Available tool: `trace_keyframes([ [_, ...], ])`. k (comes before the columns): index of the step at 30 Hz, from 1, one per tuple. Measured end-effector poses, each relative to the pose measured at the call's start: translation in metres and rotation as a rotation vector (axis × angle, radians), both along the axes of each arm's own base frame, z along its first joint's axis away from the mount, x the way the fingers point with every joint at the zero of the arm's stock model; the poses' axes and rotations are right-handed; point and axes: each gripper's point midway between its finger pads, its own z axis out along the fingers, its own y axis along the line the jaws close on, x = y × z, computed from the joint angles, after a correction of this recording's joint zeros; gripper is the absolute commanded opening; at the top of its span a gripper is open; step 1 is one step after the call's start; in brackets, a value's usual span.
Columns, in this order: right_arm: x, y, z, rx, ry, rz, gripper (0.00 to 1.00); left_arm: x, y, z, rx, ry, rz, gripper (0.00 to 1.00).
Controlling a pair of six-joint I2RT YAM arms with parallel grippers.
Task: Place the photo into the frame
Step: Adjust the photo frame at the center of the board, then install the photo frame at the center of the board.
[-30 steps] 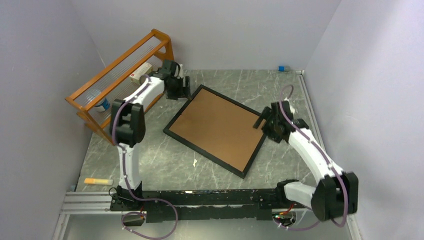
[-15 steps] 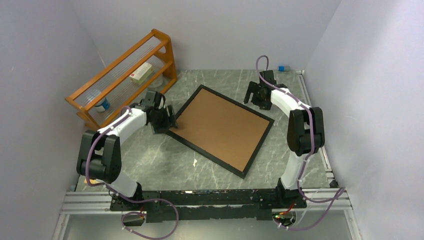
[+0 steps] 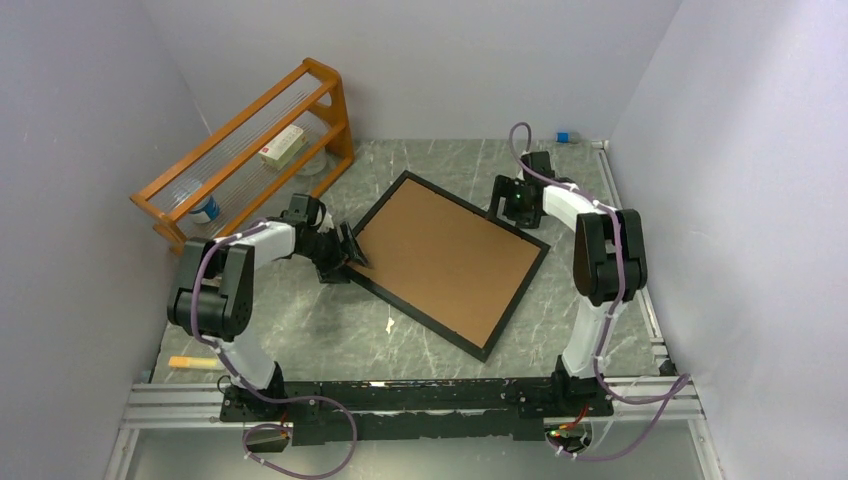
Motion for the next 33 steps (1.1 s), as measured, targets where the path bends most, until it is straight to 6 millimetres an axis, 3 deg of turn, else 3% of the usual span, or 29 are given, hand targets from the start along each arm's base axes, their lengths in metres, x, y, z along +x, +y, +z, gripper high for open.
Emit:
trace_keyframes([
  [4,-0.02,-0.006,0.001,0.003,-0.003,-0.009,0.85,0.007,-0.001,-0.003,-0.01,0.036,0.004,0.64],
  [9,-0.054,-0.018,0.001,-0.009,0.002,-0.05,0.85,0.035,-0.004,-0.005,-0.017,0.028,0.007,0.47],
  [16,-0.099,-0.028,-0.001,0.004,-0.004,-0.14,0.83,0.07,-0.01,-0.008,-0.035,0.001,0.008,0.41],
  [21,-0.123,-0.029,0.0,0.023,0.015,-0.21,0.83,0.098,-0.015,-0.006,-0.049,-0.049,-0.003,0.47],
  [25,-0.135,-0.029,0.005,0.0,0.053,-0.259,0.83,0.11,-0.022,-0.002,-0.061,-0.079,-0.028,0.61],
  [29,-0.122,-0.019,0.039,-0.01,0.0,-0.256,0.73,0.114,-0.027,0.004,-0.059,-0.106,-0.052,0.76],
  [31,-0.106,-0.002,0.066,0.026,-0.067,-0.215,0.67,0.113,-0.025,0.006,-0.048,-0.115,-0.05,0.77],
  [33,-0.1,0.02,0.08,0.071,-0.105,-0.154,0.56,0.108,-0.023,0.009,-0.037,-0.12,-0.047,0.74],
])
